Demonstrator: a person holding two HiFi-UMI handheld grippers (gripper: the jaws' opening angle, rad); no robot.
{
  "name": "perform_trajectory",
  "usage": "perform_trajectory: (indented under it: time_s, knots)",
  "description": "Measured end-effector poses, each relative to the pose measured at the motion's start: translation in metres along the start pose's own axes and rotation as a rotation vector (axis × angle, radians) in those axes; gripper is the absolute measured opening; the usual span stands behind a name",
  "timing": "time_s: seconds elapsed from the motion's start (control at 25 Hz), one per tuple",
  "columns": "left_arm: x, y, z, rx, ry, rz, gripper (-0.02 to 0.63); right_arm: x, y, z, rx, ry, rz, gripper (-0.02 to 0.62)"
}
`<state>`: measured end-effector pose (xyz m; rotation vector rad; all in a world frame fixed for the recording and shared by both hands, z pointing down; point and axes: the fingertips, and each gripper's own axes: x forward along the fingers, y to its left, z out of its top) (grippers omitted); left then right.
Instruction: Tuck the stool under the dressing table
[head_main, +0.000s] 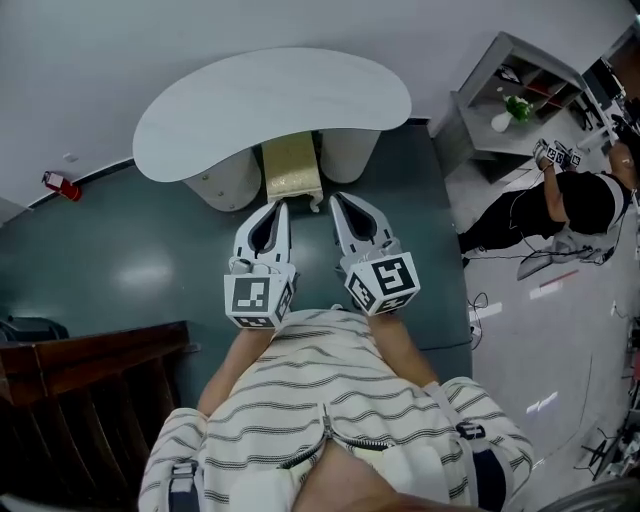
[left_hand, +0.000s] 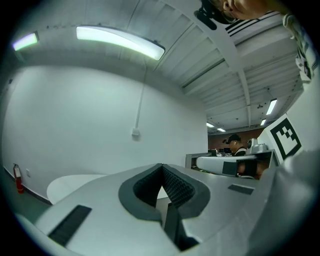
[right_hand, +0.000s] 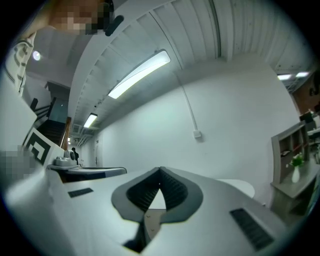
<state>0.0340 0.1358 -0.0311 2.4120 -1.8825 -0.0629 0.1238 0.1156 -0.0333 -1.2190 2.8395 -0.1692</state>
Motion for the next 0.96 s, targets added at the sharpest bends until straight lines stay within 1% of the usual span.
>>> perform_trajectory:
  time_s: [0.28, 0.72, 0.96]
  knots:
    - [0.003, 0.012, -0.001, -0.003, -0.011, 0.010, 0.006, 0.011, 0.003, 0.002, -0.021, -0.011, 0.003, 0.014]
    - [0.011, 0.014, 0.000, -0.003, -0.019, 0.012, 0.006, 0.020, 0.000, -0.001, -0.028, -0.004, 0.023, 0.014]
    - [0.012, 0.016, -0.001, 0.043, -0.019, 0.045, 0.006, 0.023, -0.003, -0.004, -0.029, 0.002, 0.036, 0.013]
